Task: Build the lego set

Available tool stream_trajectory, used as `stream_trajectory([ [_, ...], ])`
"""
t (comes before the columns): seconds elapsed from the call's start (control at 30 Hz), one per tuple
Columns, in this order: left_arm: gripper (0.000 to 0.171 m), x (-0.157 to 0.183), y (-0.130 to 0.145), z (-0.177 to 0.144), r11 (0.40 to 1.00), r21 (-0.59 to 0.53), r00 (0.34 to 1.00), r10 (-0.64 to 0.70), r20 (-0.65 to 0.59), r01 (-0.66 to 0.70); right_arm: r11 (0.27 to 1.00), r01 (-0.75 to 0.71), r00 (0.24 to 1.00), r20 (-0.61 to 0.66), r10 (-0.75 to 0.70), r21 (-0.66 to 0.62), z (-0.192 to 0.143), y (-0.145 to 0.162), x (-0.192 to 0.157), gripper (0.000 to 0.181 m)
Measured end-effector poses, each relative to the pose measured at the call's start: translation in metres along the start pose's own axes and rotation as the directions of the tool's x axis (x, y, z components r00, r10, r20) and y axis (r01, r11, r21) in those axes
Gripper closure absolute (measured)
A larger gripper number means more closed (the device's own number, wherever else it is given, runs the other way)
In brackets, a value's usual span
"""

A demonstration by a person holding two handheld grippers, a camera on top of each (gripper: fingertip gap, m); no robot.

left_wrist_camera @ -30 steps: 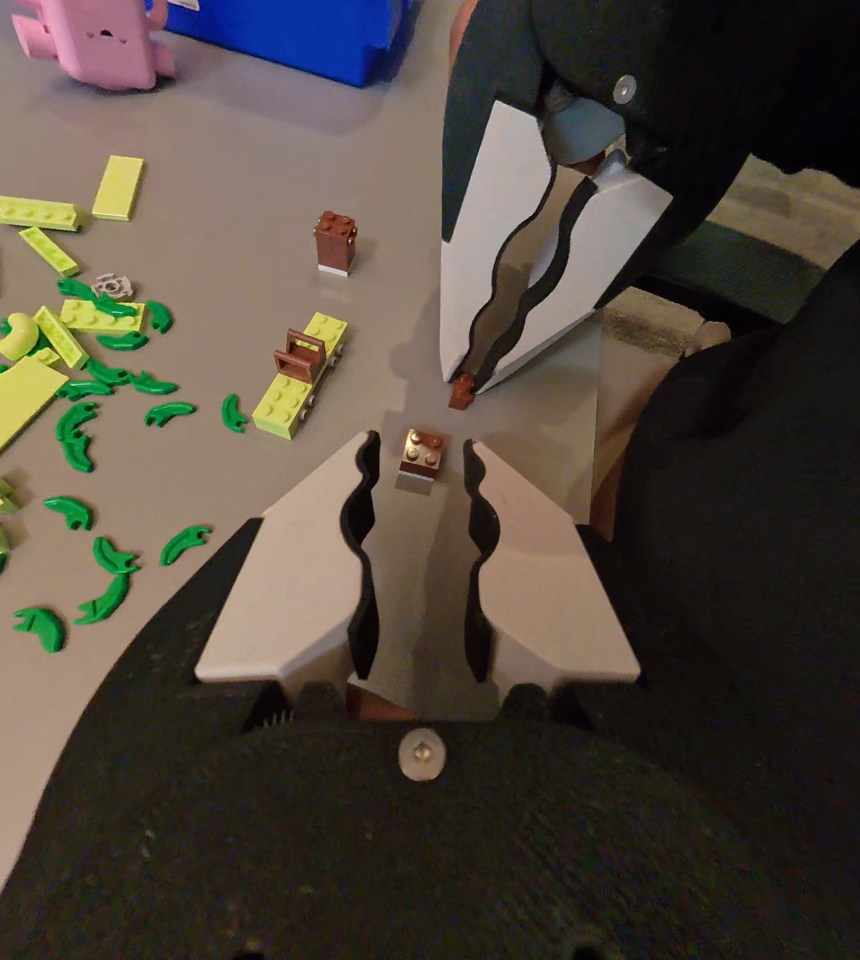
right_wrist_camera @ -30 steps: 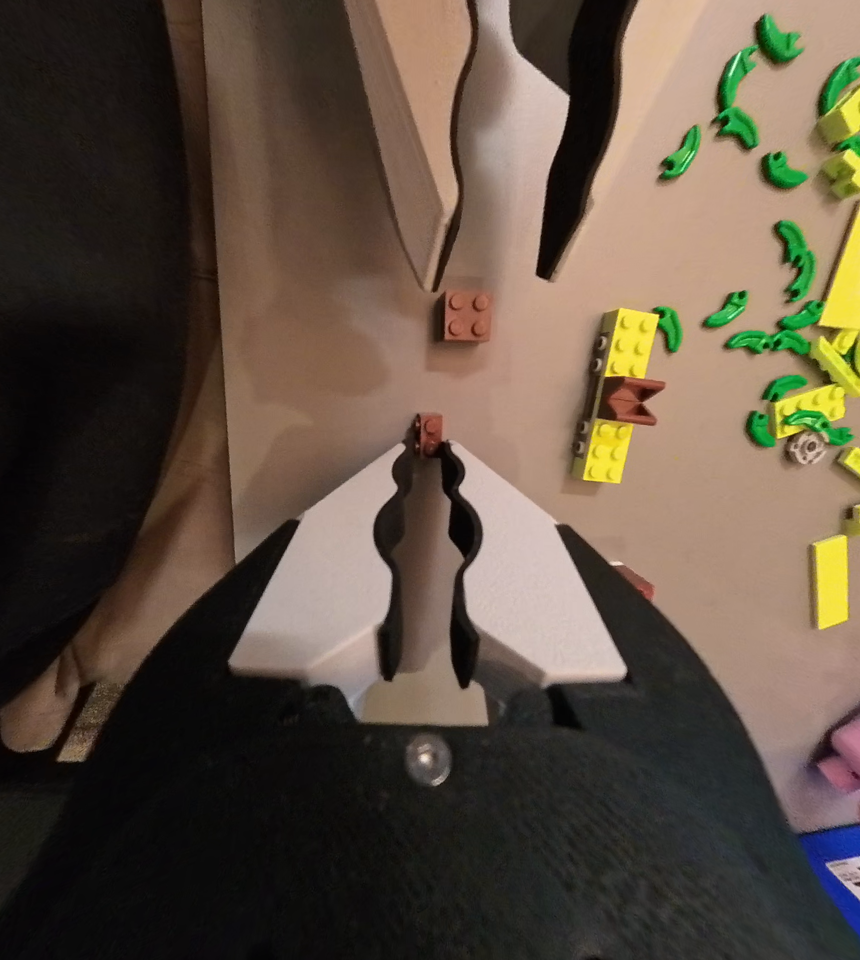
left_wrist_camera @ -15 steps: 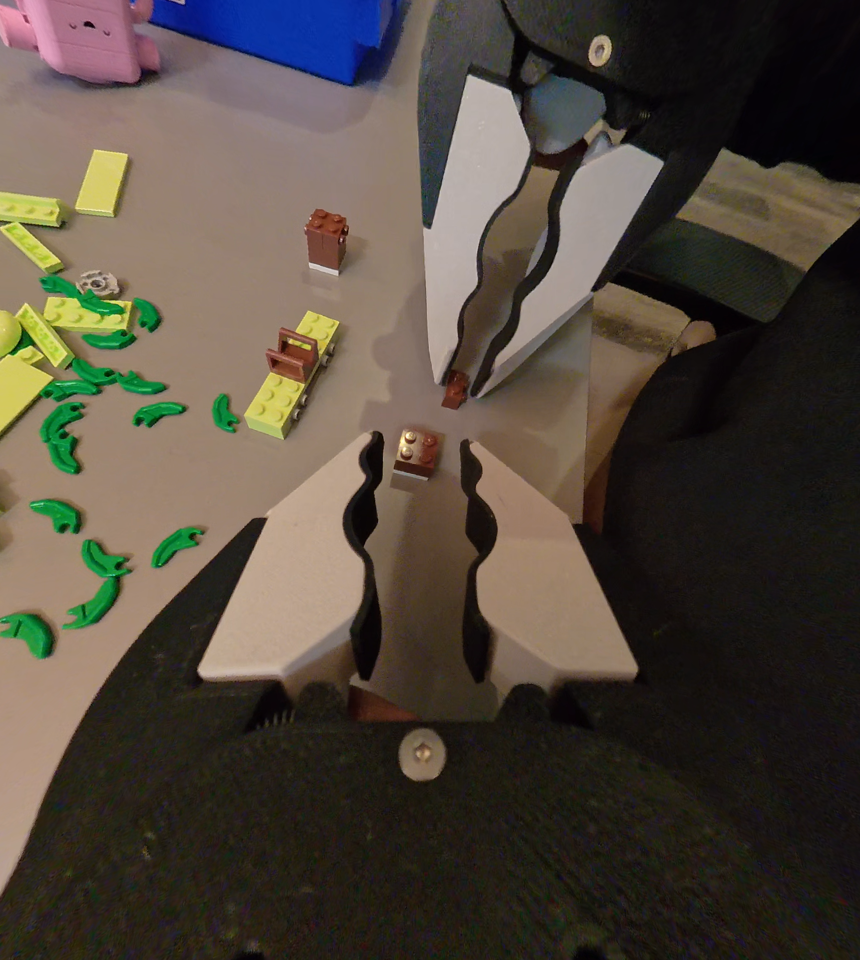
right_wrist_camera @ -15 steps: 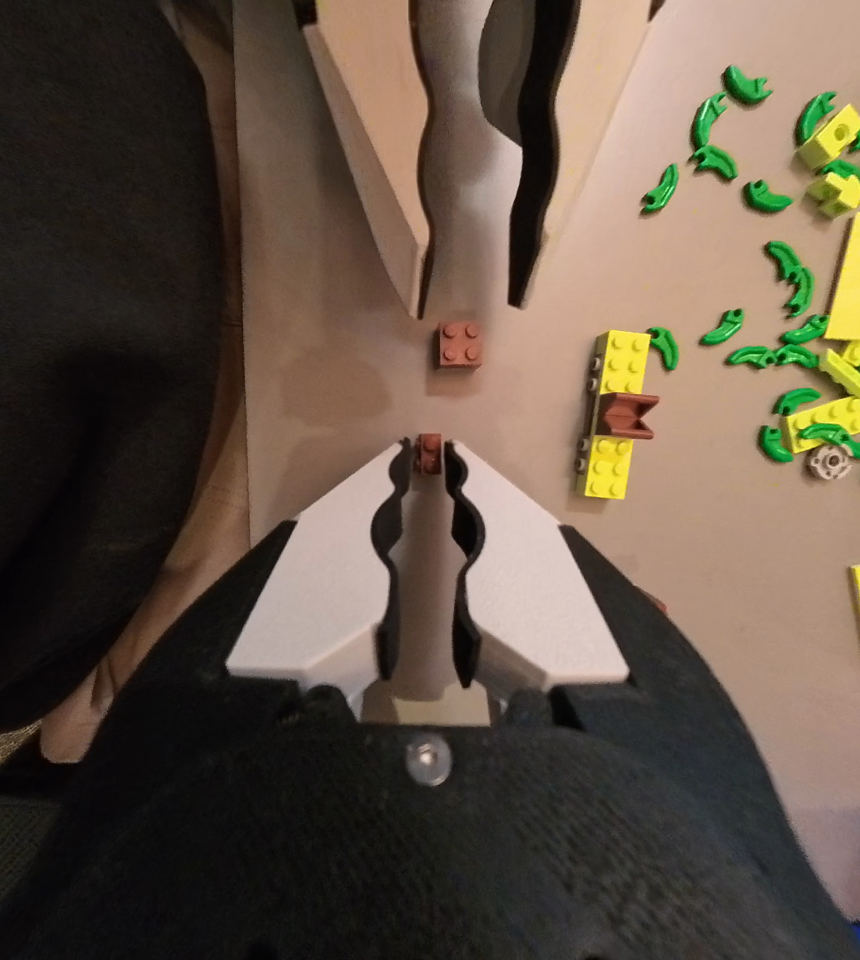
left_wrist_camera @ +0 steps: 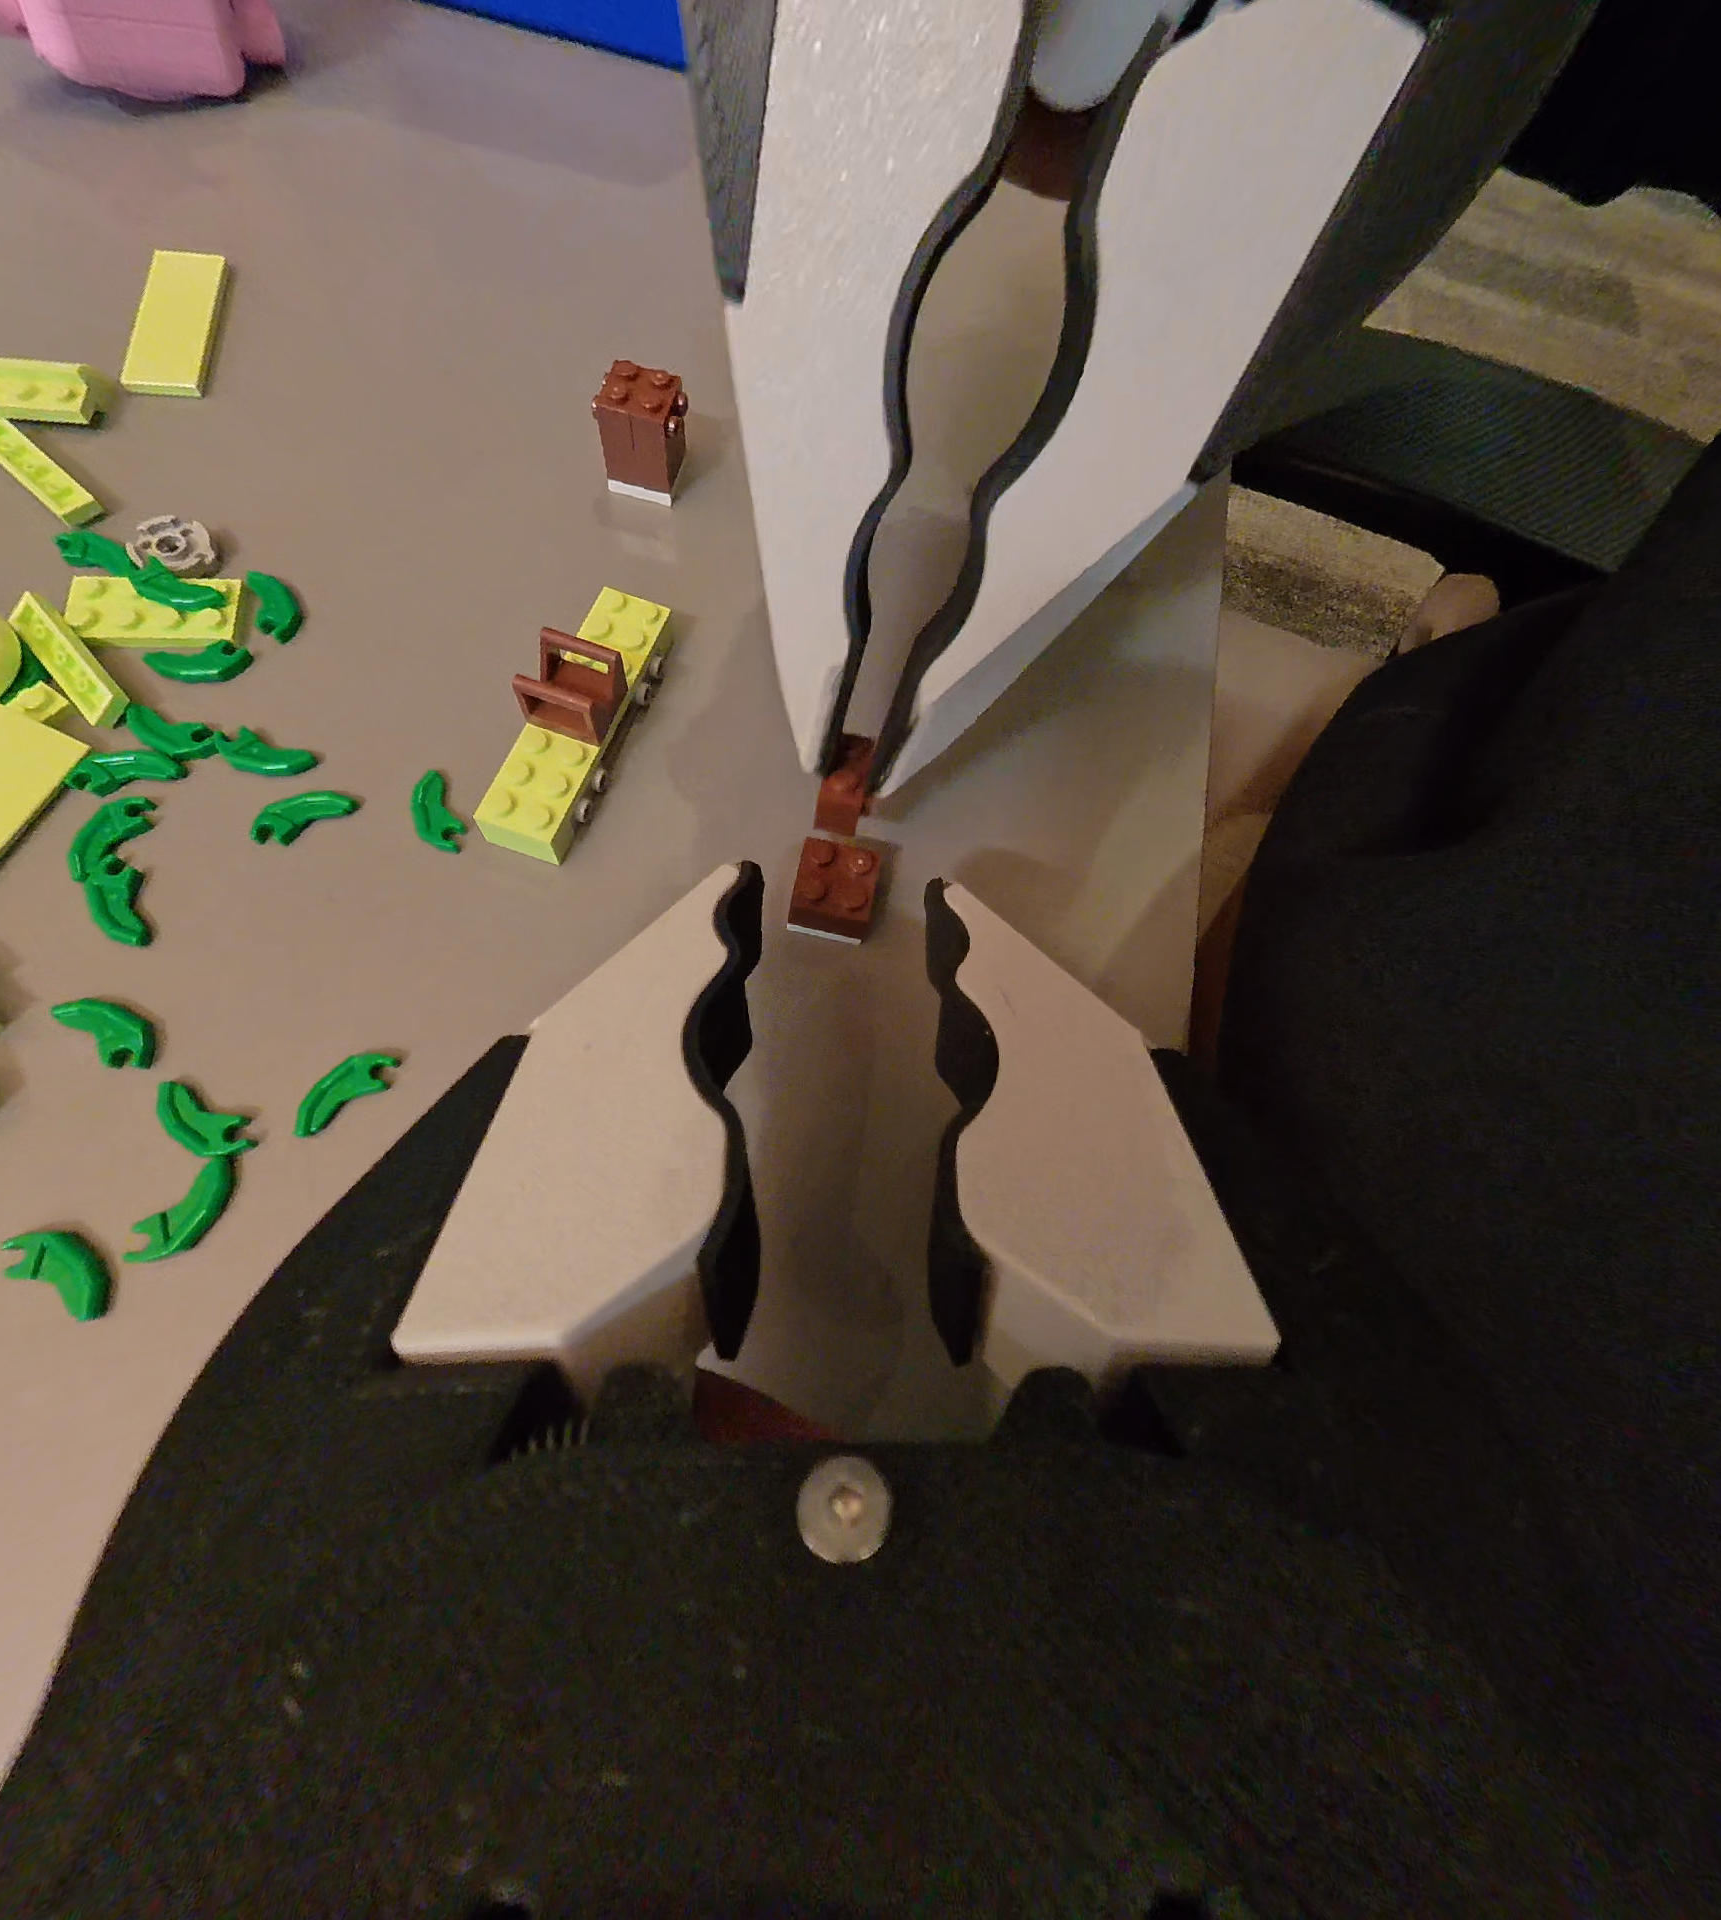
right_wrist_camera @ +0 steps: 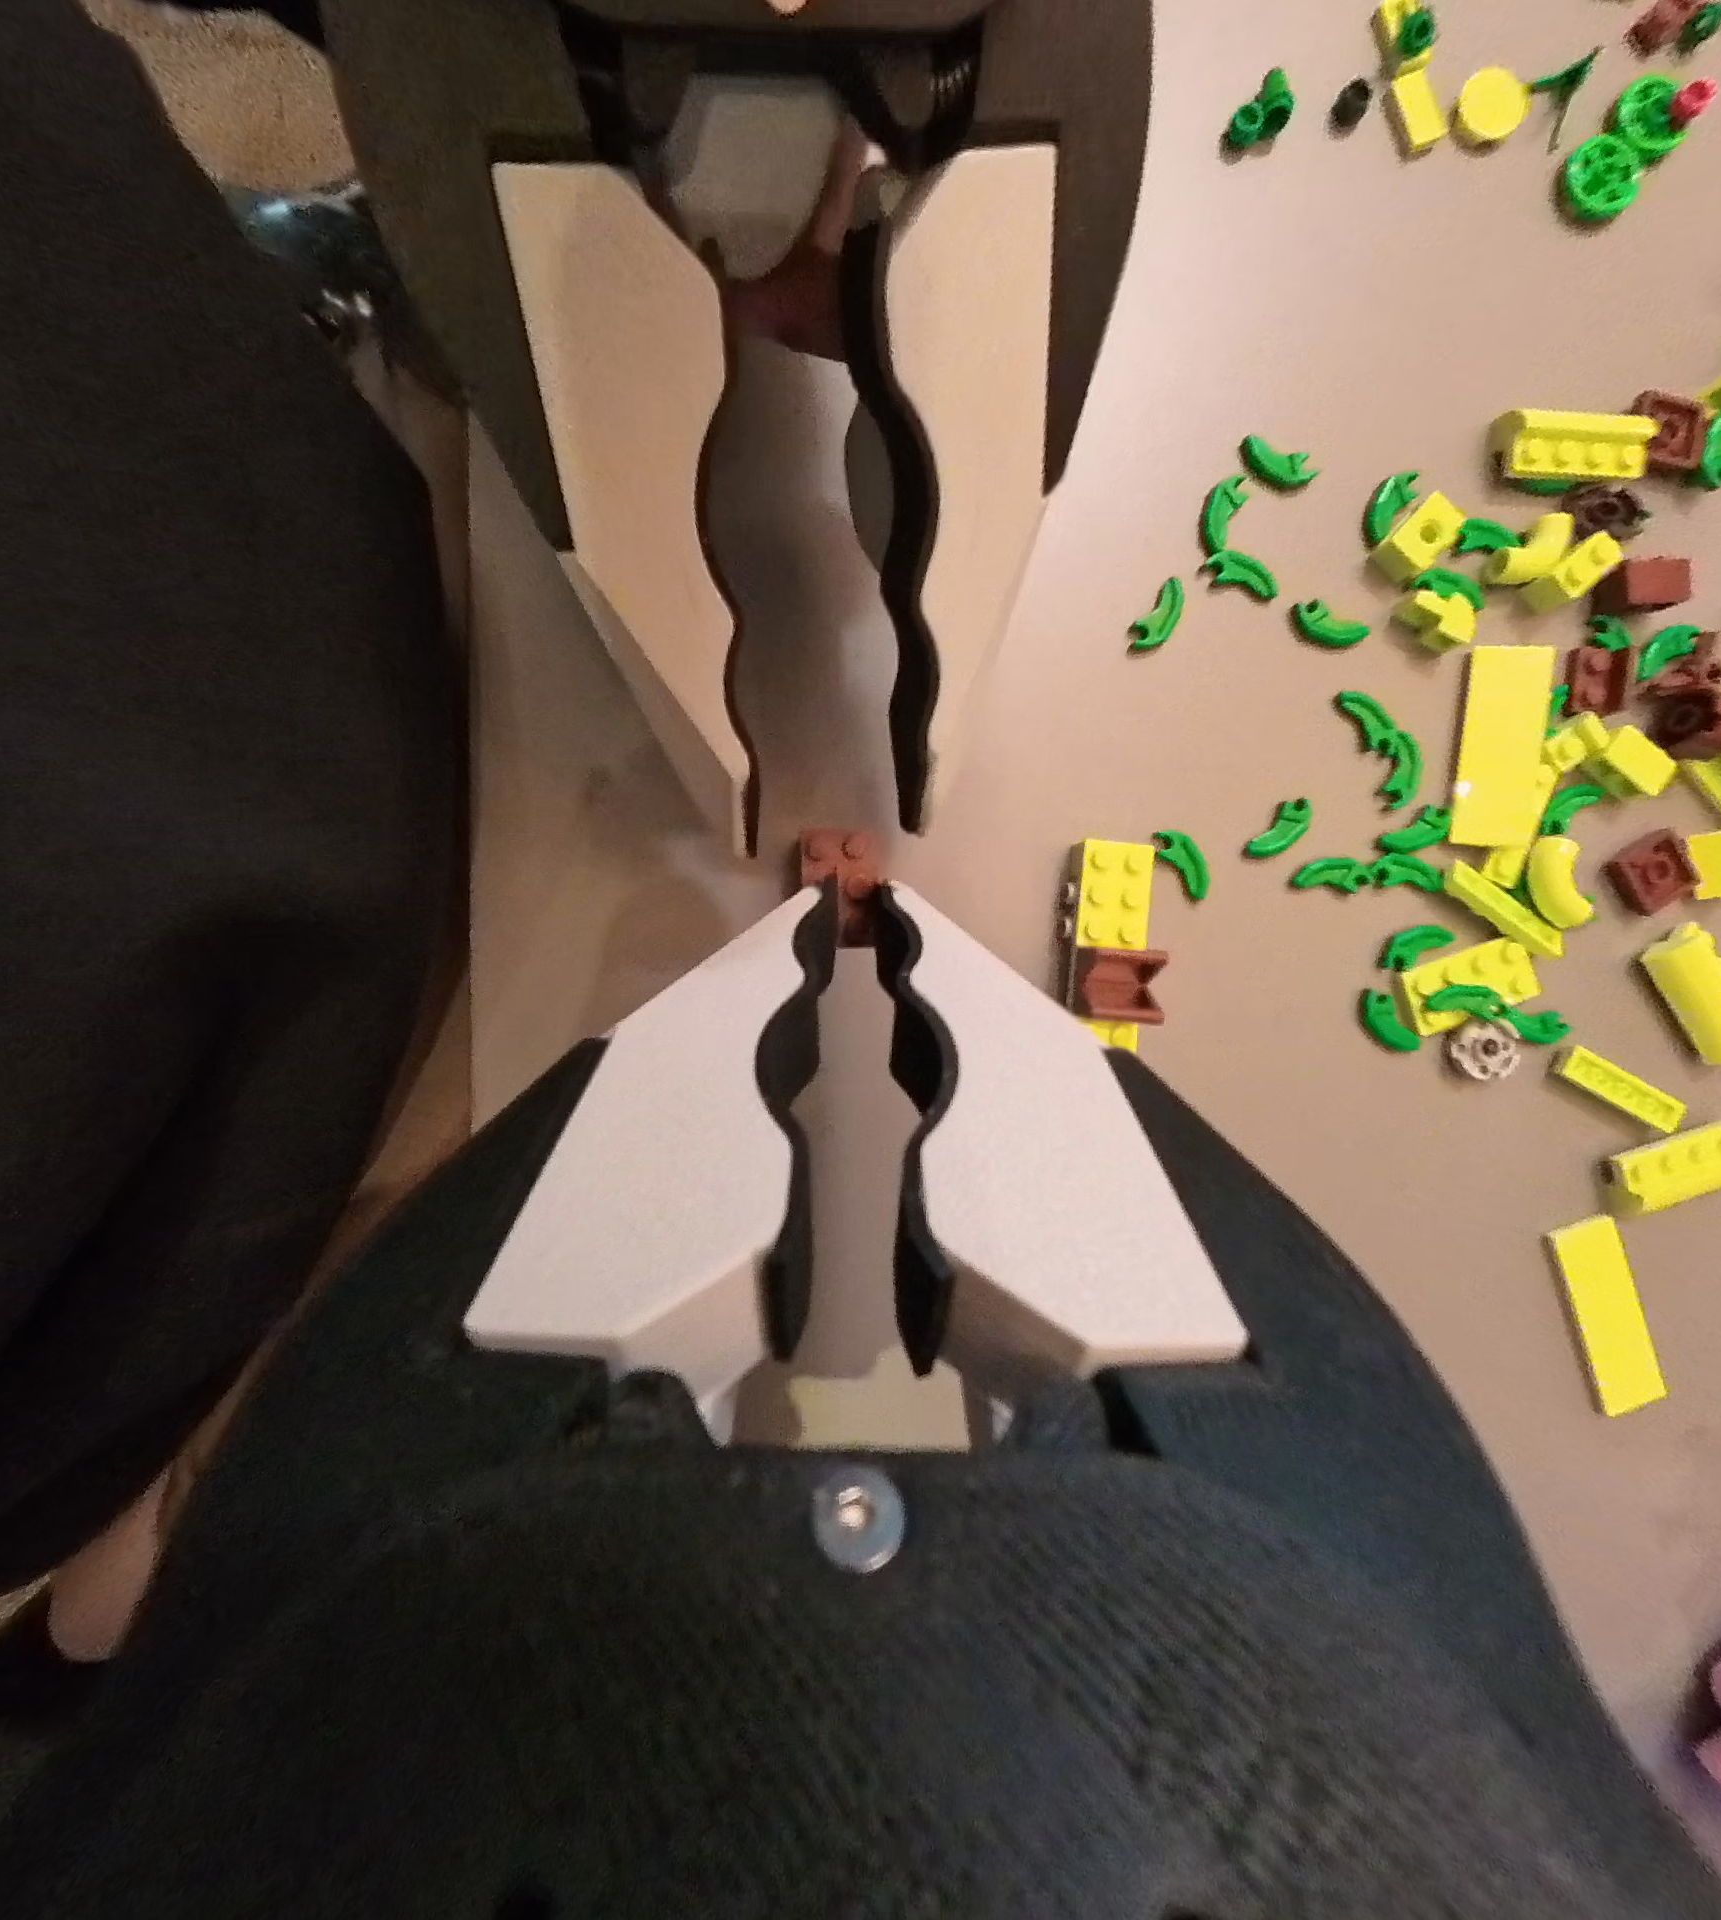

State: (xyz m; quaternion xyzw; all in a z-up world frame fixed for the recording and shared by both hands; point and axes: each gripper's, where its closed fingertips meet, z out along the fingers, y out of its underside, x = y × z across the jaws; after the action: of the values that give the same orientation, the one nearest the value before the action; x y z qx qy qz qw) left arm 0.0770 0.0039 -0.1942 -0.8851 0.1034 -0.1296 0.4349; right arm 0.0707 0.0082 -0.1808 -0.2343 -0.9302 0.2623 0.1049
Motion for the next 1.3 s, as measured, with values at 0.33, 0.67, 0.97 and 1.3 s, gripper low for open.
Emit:
stream_trajectory([
  [0.33,0.145,-0.003,0.005,0.000,1.000,-0.027,1.000,0.002,0.014,-0.001,0.995,0.032,0.998,0.060,-0.027,-0.090,0.014,-0.003,-0.009,0.177],
  [0.67,0.153,-0.003,0.006,0.001,0.999,-0.041,1.000,-0.011,0.002,0.011,0.990,0.033,0.998,0.053,-0.026,-0.137,0.015,-0.001,-0.007,0.177],
  [0.97,0.160,-0.001,0.013,0.004,0.996,-0.093,1.000,-0.005,-0.007,0.004,0.987,0.040,0.999,0.022,-0.037,-0.155,0.015,-0.001,-0.008,0.177],
  [1.3,0.162,-0.002,0.012,0.003,0.997,-0.081,1.000,-0.021,-0.017,0.019,0.984,0.075,0.997,0.008,-0.075,-0.160,0.017,0.000,-0.010,0.177],
])
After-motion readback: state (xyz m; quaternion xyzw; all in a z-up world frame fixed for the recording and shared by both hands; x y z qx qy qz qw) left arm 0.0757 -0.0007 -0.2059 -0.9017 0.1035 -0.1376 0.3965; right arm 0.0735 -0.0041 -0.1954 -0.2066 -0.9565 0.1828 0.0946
